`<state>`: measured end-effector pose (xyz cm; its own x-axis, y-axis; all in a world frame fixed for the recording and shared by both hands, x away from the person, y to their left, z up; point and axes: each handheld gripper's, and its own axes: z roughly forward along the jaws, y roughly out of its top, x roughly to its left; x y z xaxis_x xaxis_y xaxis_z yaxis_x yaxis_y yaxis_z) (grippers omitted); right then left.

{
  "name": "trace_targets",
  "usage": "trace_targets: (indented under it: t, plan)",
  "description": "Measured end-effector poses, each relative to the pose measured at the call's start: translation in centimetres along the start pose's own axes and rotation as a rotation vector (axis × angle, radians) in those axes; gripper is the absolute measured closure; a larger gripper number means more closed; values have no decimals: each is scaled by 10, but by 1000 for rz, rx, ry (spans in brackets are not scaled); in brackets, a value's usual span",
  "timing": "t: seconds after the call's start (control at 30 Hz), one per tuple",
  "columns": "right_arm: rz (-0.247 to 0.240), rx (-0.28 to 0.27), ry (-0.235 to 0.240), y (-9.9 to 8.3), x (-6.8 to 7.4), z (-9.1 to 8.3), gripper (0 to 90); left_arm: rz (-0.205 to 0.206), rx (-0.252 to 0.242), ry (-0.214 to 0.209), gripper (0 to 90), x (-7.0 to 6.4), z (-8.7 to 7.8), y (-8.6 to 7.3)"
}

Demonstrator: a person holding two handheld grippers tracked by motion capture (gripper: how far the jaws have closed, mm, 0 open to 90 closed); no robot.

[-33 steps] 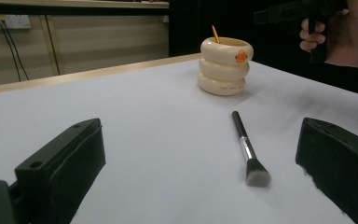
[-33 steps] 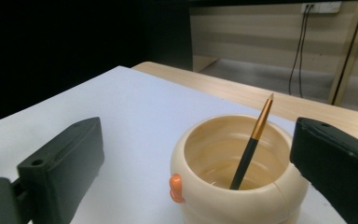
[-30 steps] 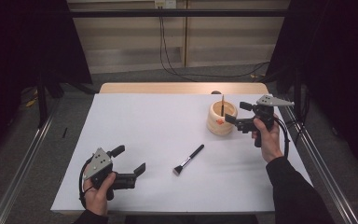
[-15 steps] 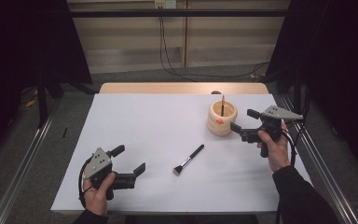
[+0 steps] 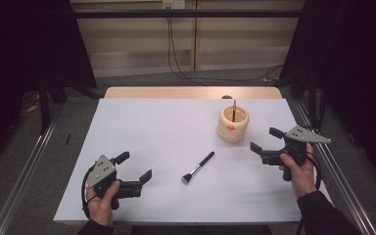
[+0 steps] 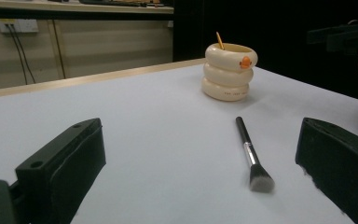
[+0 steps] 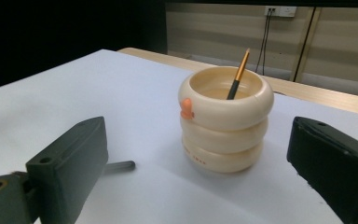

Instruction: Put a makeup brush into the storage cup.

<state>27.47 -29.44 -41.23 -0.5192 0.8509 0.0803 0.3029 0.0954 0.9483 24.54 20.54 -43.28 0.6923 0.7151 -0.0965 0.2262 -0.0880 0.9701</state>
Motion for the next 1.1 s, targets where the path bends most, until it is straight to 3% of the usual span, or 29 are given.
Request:
trace_targets:
  t: [0.1, 0.27, 0.43, 0.67, 0.8, 1.1]
  plan:
    - [-6, 1, -5, -4, 4, -8, 45, 9, 0, 4, 14, -1, -2, 0]
    - [-13, 8, -6, -17, 11, -25, 51, -31, -8, -12, 16, -2, -4, -1]
    - [-6, 7, -14, -27, 13, -37, 45, -7, -13, 11, 15, 1, -8, -1]
    - [3, 0, -10, -35, 24, -54, 22, 0, -13, 9, 13, 2, -10, -1]
    - [5, 20, -2, -38, 25, -58, 22, 6, -9, 12, 14, 2, -10, -1]
    - [12, -4, 8, -38, 24, -55, 11, -5, -11, 12, 13, 4, -9, -2]
